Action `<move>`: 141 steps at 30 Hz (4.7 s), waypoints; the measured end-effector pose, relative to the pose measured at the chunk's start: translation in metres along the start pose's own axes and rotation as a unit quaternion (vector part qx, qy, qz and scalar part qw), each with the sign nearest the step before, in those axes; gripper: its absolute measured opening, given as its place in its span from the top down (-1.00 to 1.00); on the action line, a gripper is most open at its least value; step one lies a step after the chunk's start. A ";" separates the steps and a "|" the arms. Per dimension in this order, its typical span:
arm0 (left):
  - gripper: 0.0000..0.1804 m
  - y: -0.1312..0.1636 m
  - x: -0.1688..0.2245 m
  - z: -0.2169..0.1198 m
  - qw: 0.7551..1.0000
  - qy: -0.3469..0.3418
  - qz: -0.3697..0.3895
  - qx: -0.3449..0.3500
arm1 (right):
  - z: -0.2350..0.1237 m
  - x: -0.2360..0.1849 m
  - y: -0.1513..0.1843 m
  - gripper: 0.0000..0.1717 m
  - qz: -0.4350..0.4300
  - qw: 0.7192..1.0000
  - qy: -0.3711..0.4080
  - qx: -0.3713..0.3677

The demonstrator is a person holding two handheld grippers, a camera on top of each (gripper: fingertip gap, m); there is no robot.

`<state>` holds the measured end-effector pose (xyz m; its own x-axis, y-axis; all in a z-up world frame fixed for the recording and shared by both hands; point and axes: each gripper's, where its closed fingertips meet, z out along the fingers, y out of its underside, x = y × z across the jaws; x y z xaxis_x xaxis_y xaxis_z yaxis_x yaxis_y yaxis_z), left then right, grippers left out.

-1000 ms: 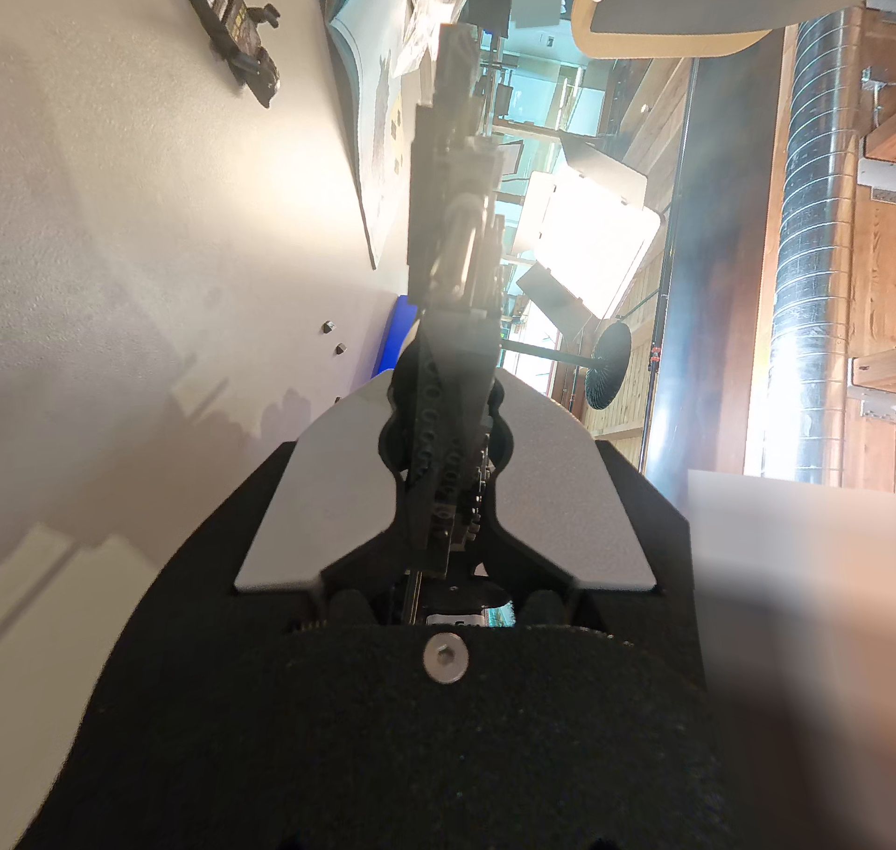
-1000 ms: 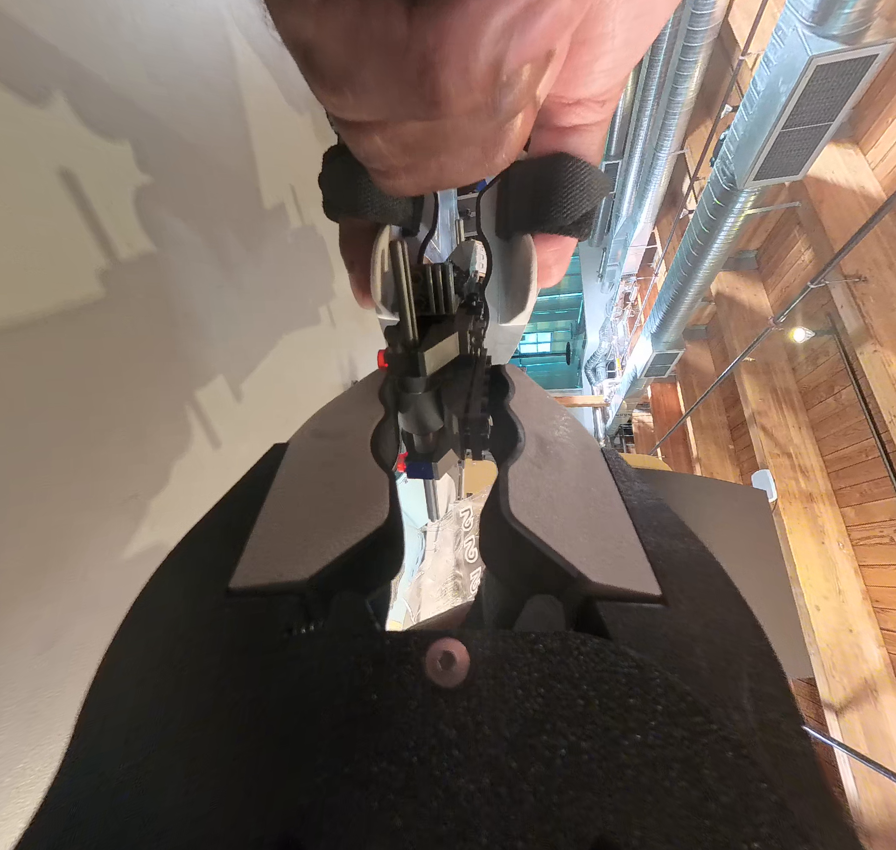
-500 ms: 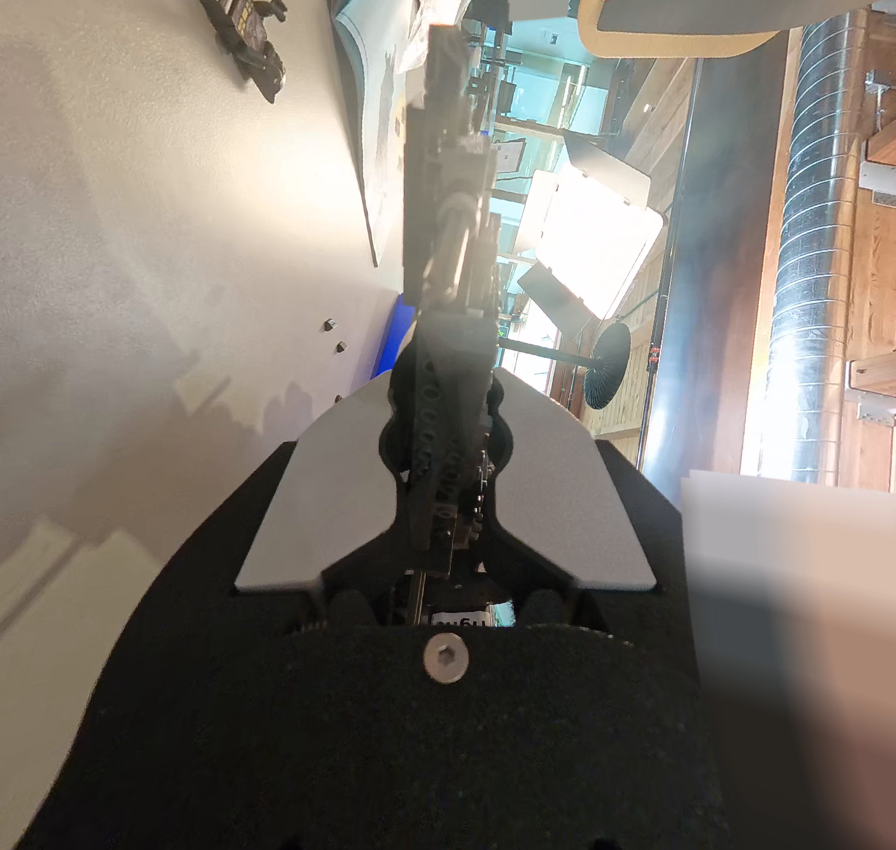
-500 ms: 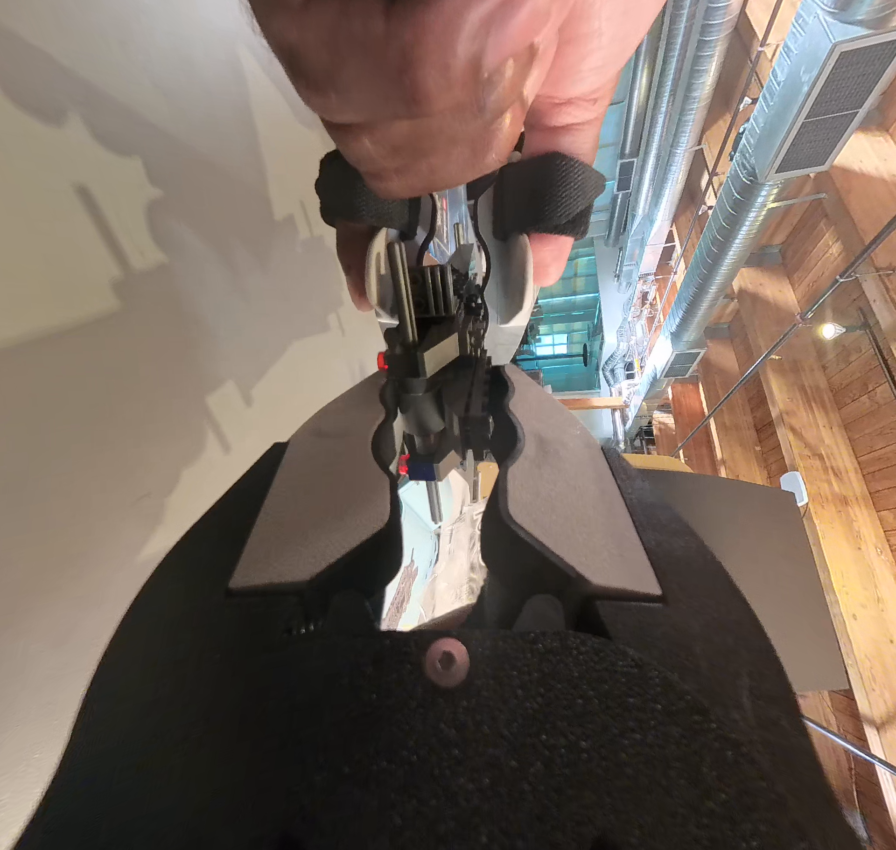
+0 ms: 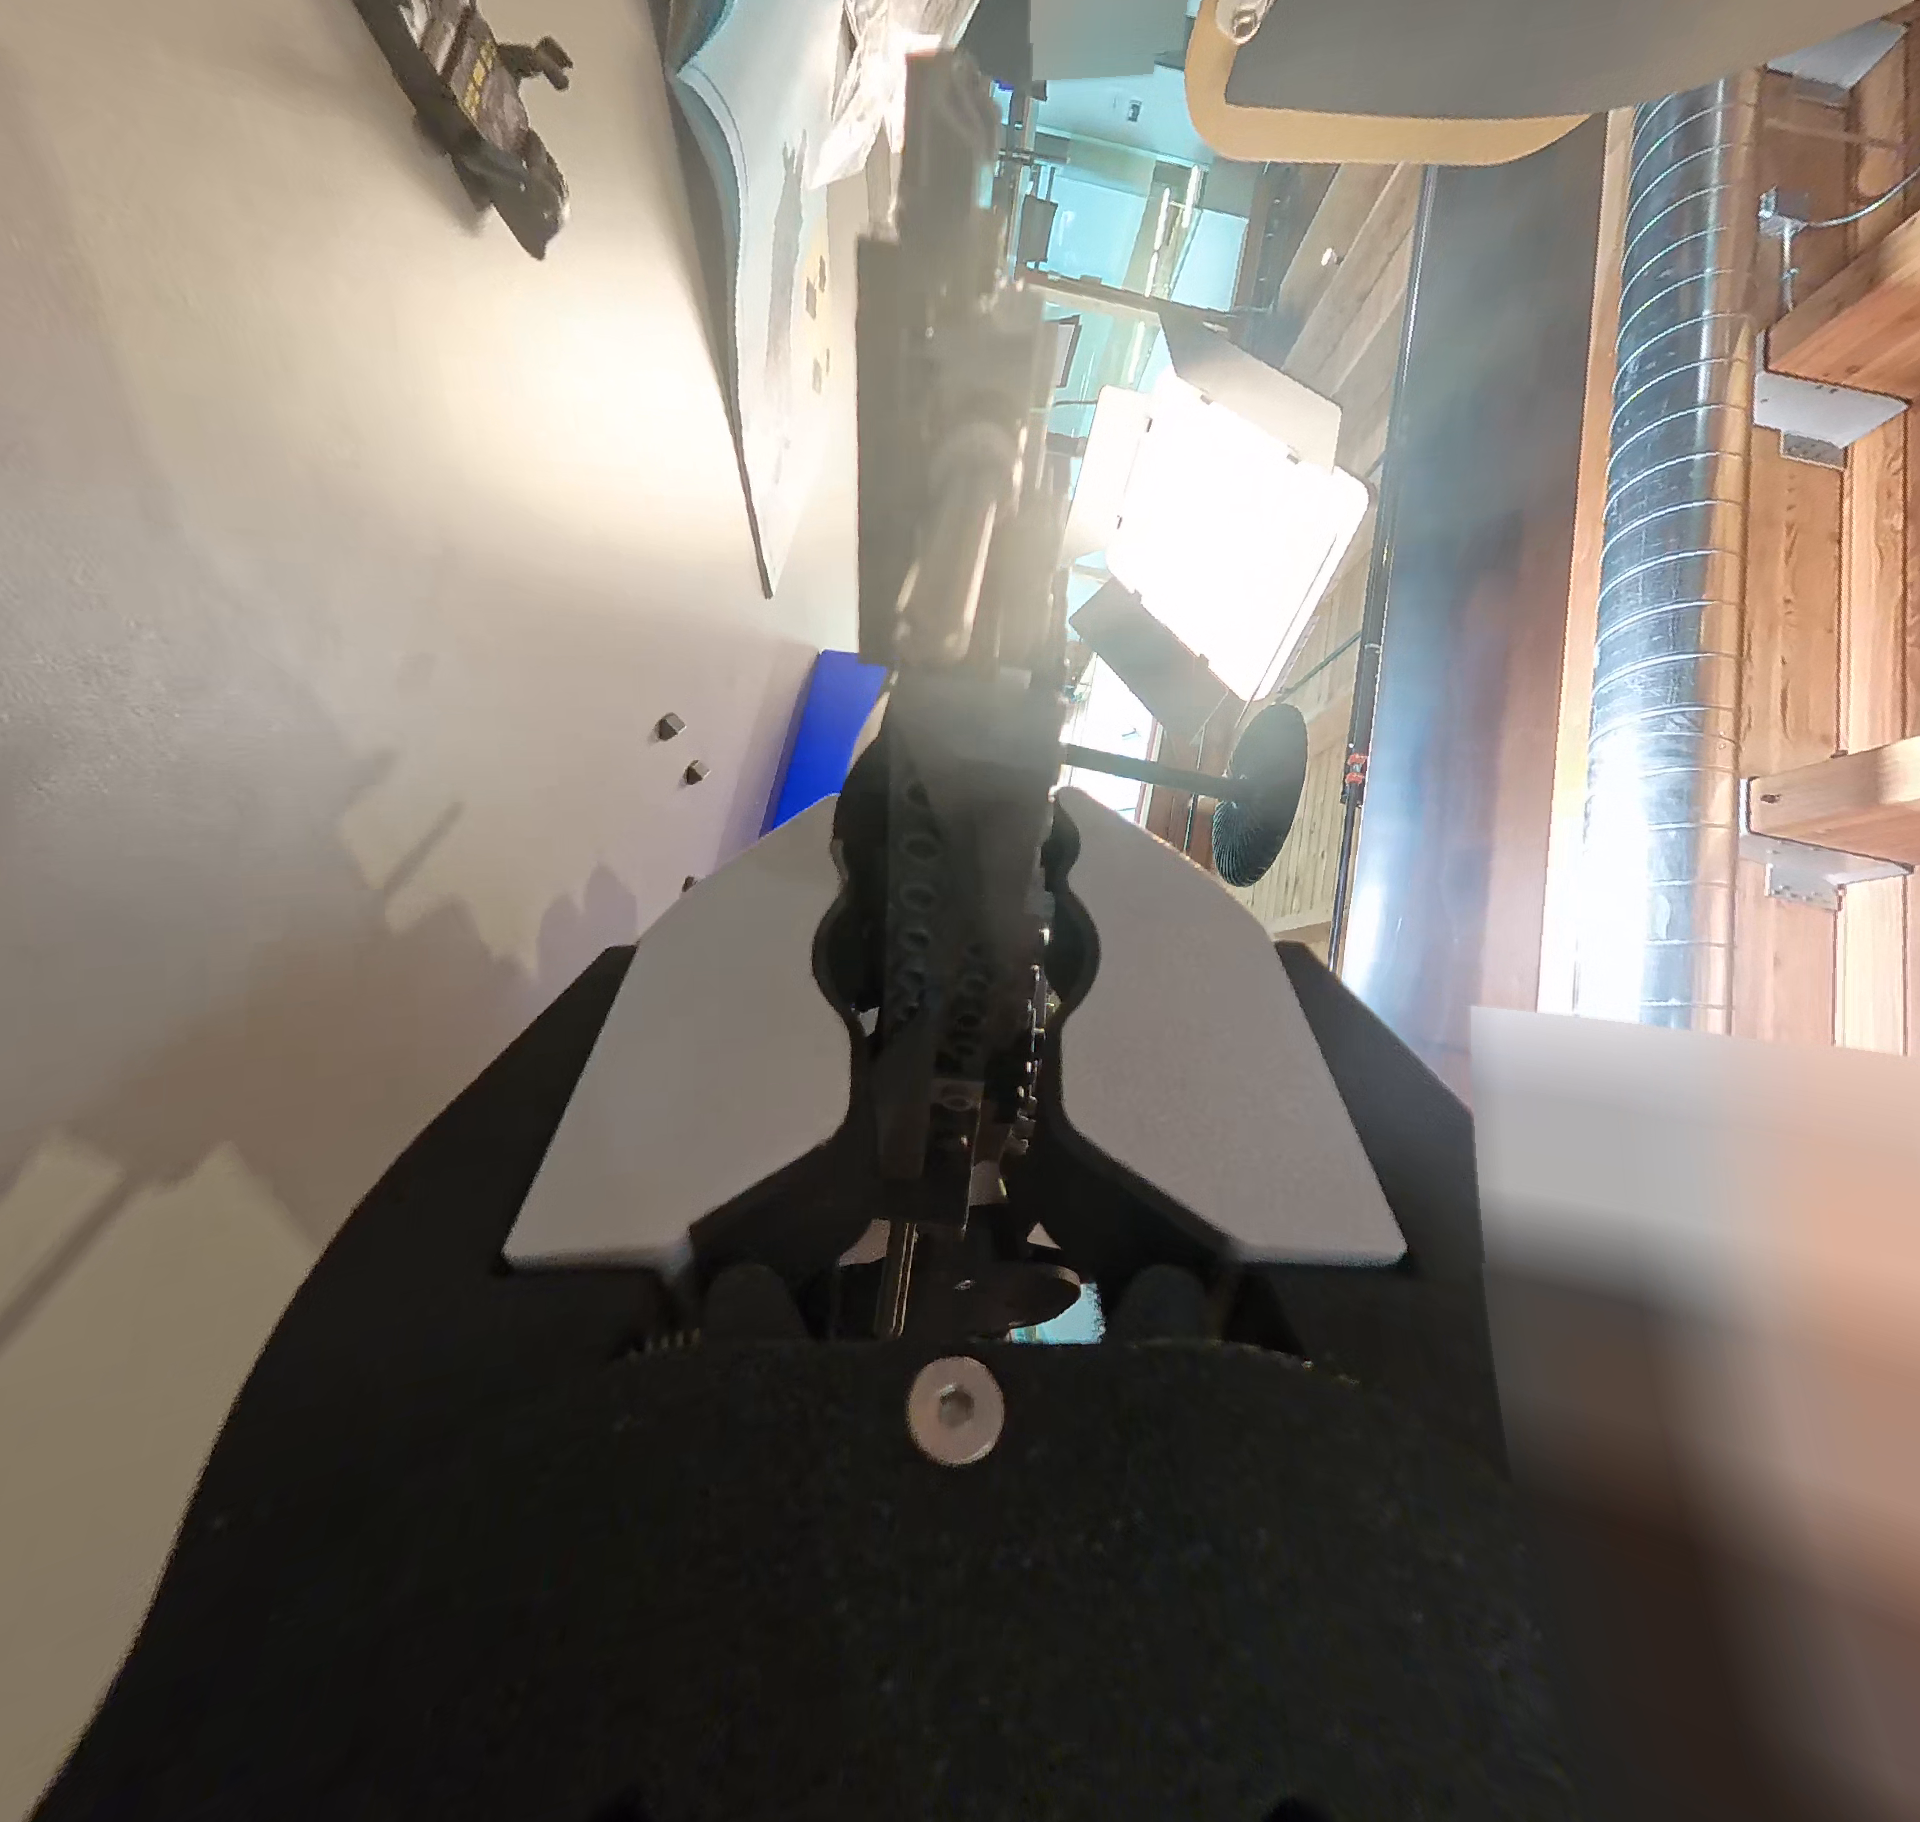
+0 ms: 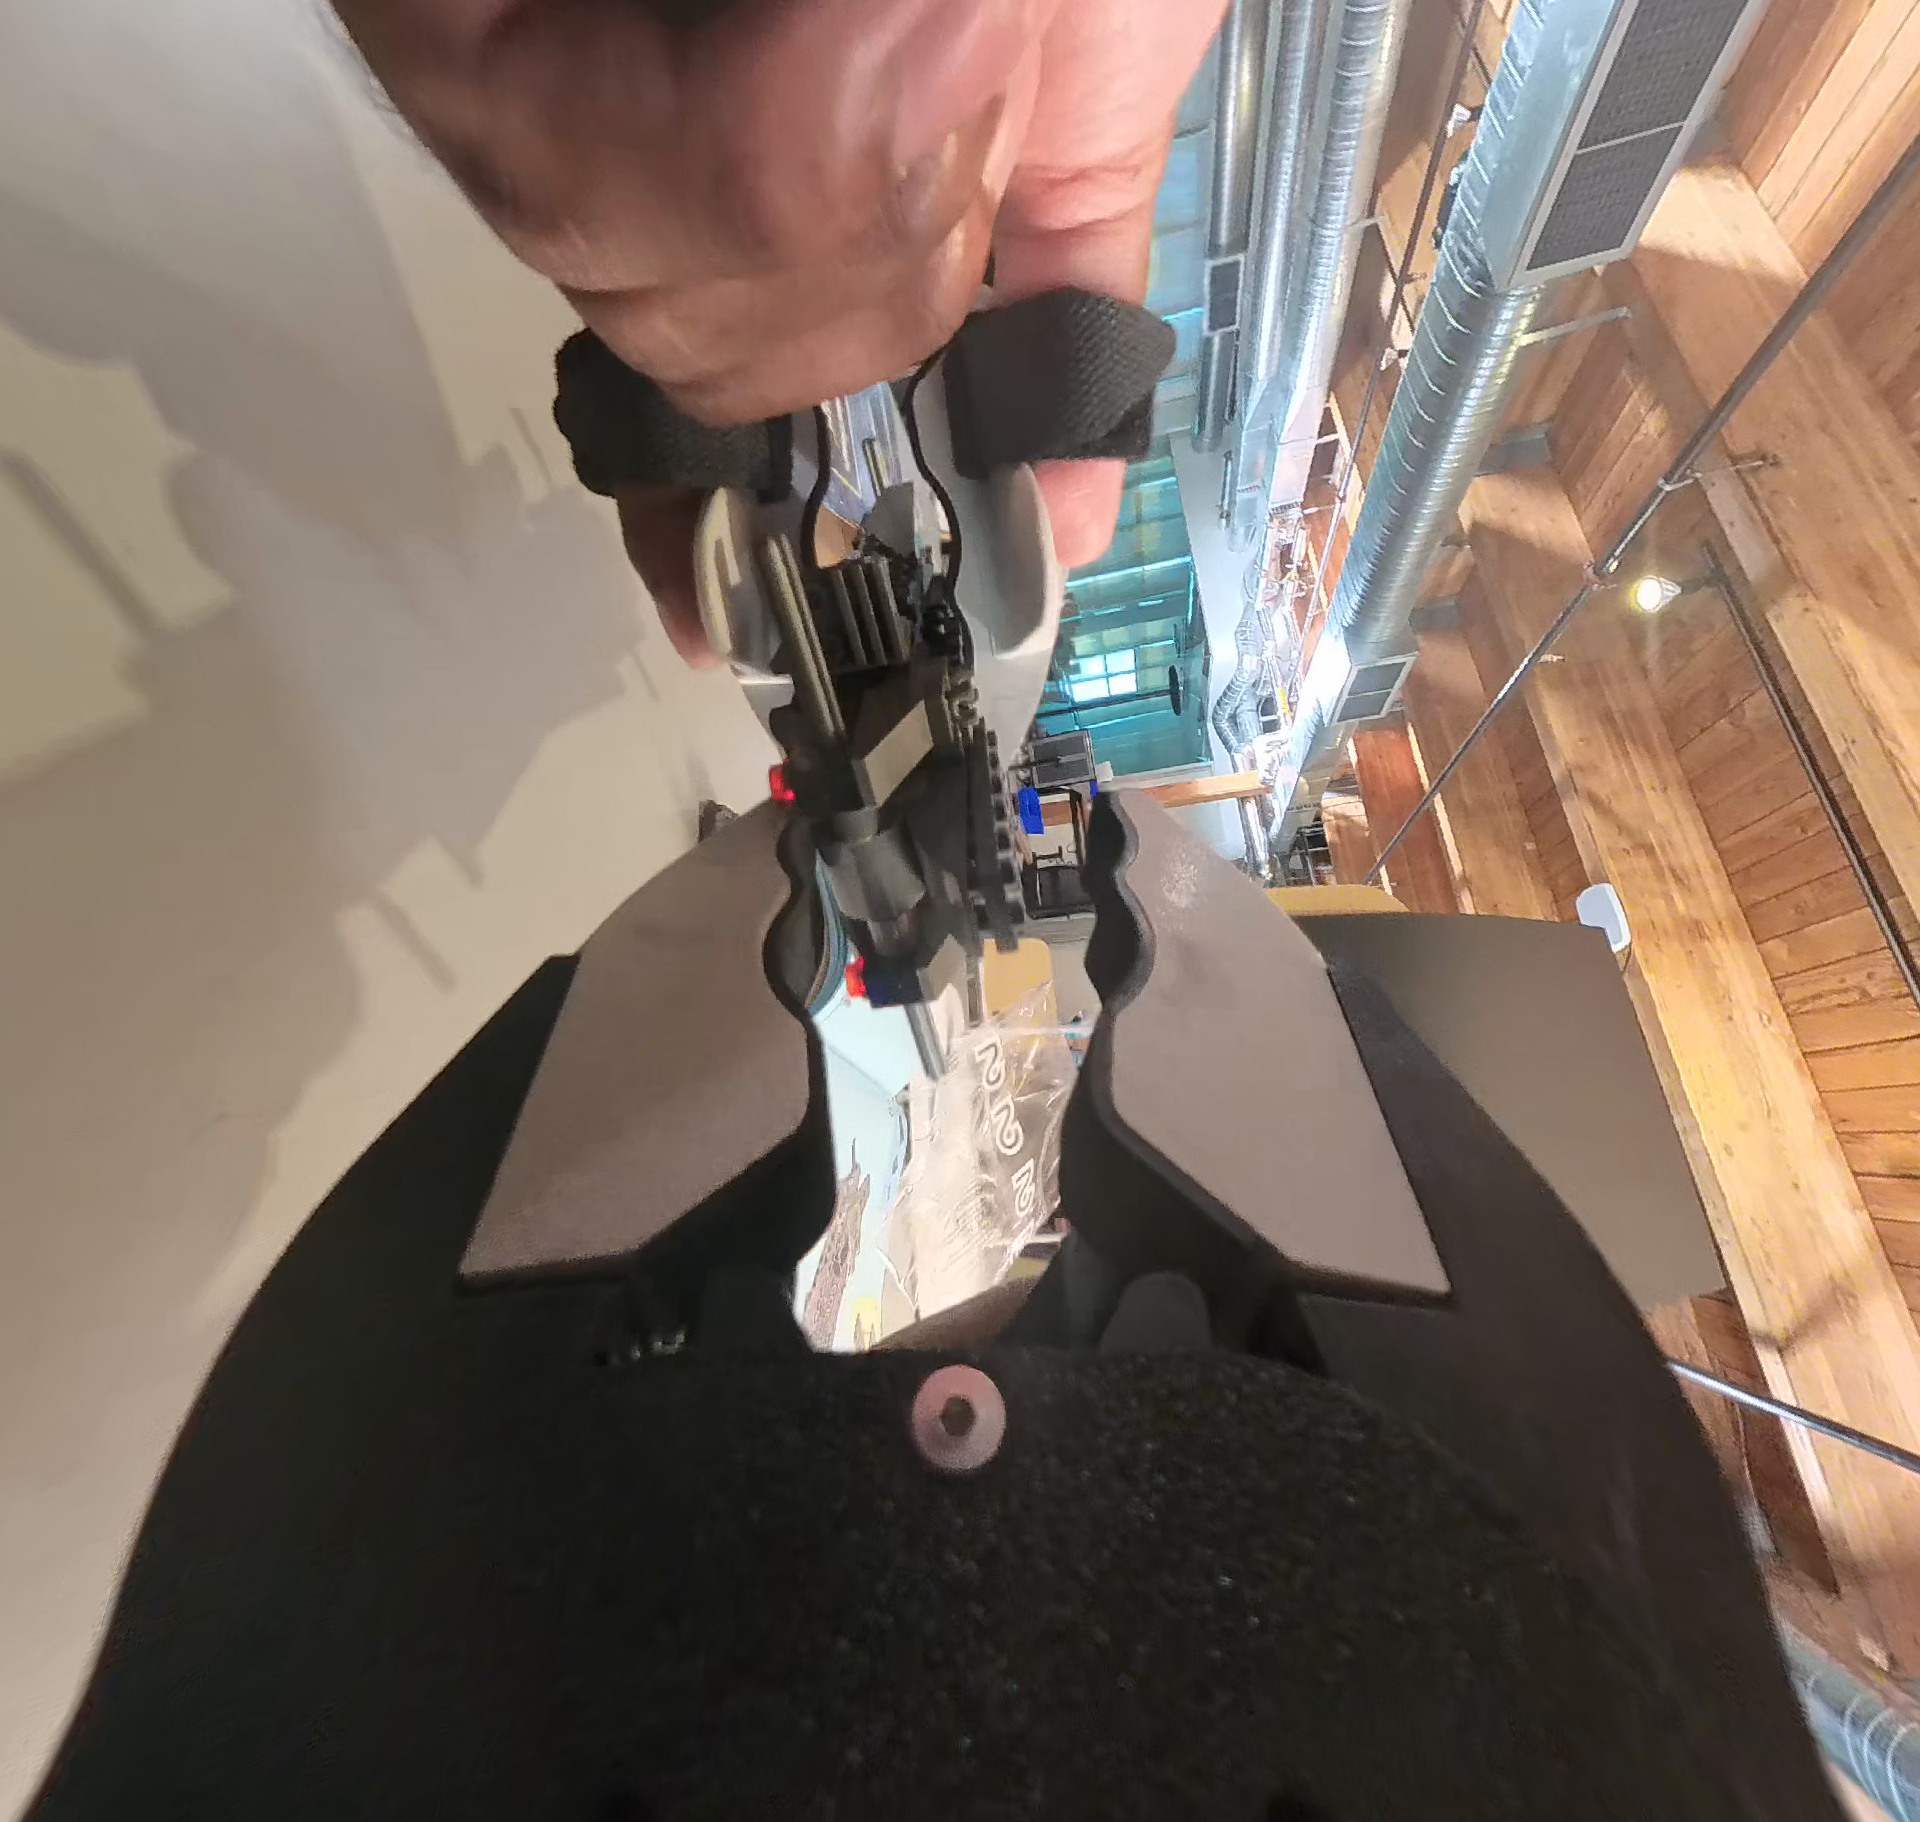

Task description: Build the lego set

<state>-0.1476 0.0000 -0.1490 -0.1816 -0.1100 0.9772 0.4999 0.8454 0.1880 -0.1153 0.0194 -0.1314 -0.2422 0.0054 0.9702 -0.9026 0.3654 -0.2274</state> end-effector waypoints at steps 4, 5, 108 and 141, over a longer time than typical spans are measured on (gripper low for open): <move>0.65 -0.010 0.003 -0.003 1.000 0.004 0.001 0.016 | -0.005 0.005 0.006 0.44 0.024 1.000 0.016 -0.011; 0.65 -0.012 0.004 -0.004 1.000 0.007 0.000 0.020 | -0.007 0.006 0.007 0.45 0.032 0.999 0.020 -0.014; 0.65 0.004 0.050 -0.044 0.888 0.422 0.184 0.004 | -0.016 0.016 -0.034 0.85 0.794 0.606 -0.033 0.024; 0.65 0.008 0.050 -0.046 0.885 0.417 0.205 -0.005 | -0.023 0.015 -0.032 0.89 0.788 0.614 -0.019 0.023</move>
<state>-0.1135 -0.0224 -0.0938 0.7036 -0.1462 0.6954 0.3866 0.8999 -0.2020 -0.0820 0.0289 -0.1075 -0.8356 0.2976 -0.4618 0.4559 -0.0935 -0.8851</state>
